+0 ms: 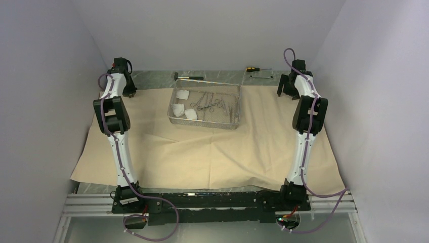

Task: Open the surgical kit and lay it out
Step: Smooth out the surgical kit at the center of the board.

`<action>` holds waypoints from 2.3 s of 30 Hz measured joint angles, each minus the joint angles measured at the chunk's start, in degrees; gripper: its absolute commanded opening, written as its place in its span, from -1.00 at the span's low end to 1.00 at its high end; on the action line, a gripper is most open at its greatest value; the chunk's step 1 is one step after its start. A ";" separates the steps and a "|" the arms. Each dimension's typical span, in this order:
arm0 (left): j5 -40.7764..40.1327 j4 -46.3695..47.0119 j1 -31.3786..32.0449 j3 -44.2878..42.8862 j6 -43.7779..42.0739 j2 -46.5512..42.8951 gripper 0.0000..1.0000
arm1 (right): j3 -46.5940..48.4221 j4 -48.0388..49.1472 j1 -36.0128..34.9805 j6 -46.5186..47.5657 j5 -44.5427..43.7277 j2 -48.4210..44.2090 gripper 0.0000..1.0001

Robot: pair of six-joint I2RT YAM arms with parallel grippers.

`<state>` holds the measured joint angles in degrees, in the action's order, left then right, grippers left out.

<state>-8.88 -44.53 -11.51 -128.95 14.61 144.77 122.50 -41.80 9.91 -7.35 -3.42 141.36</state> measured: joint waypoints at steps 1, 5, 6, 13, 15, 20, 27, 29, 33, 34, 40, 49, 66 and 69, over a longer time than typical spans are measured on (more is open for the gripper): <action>0.22 0.04 0.02 0.02 0.09 -0.02 -0.73 | 0.02 -0.02 -0.02 -0.17 -0.11 0.02 0.48; 0.15 -0.07 -0.15 0.09 0.22 -0.04 -1.00 | 0.00 -0.02 -0.28 -0.59 -0.63 0.02 0.41; 0.33 -0.09 -0.22 0.09 0.22 -0.04 -1.00 | 0.02 0.00 -0.35 -0.66 -0.81 0.02 0.40; 2.01 0.59 -0.72 0.90 0.31 -0.50 -1.00 | 0.00 0.13 -0.83 -1.46 -1.79 0.02 0.26; 2.99 0.85 -1.01 1.11 0.37 -0.68 -1.00 | 0.00 0.17 -0.96 -1.75 -1.99 0.00 0.33; 6.01 1.22 -2.03 1.18 2.10 -0.83 -1.00 | 0.09 0.24 -0.94 -2.34 -2.69 0.02 0.57; 8.22 1.05 -2.58 0.79 4.61 -0.76 -1.00 | 3.80 -0.90 -0.83 -2.49 -2.45 2.23 0.18; 8.85 1.09 -2.71 0.79 4.87 -0.76 -1.00 | 4.70 -1.22 -0.83 -2.78 -1.95 2.78 -0.13; 10.03 1.73 -2.91 0.98 5.44 -0.72 -1.00 | 5.07 -0.79 -1.18 -2.91 -2.14 3.08 -0.84; 10.54 2.01 -2.95 1.07 5.66 -0.72 -1.00 | 5.14 -0.81 -1.18 -2.99 -2.38 3.10 -0.99; 12.68 3.19 -3.26 1.07 6.14 -0.50 -1.00 | 7.04 -1.86 -1.18 -3.74 -3.56 4.07 -1.00; 15.76 5.92 -3.06 -3.21 8.41 2.62 -1.00 | 6.75 2.43 -1.38 -8.35 -5.73 4.35 -1.00; 16.37 10.62 -3.43 -7.69 14.84 6.23 -1.00 | 7.78 11.32 -0.92 -16.33 -4.96 6.67 -1.00; 16.50 11.56 -3.98 -8.85 16.44 7.19 -1.00 | 8.66 12.63 -0.61 -17.68 -4.76 7.50 -1.00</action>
<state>7.62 -32.97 -15.49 -137.80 31.05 151.96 131.15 -29.17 9.30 -25.04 -8.19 148.86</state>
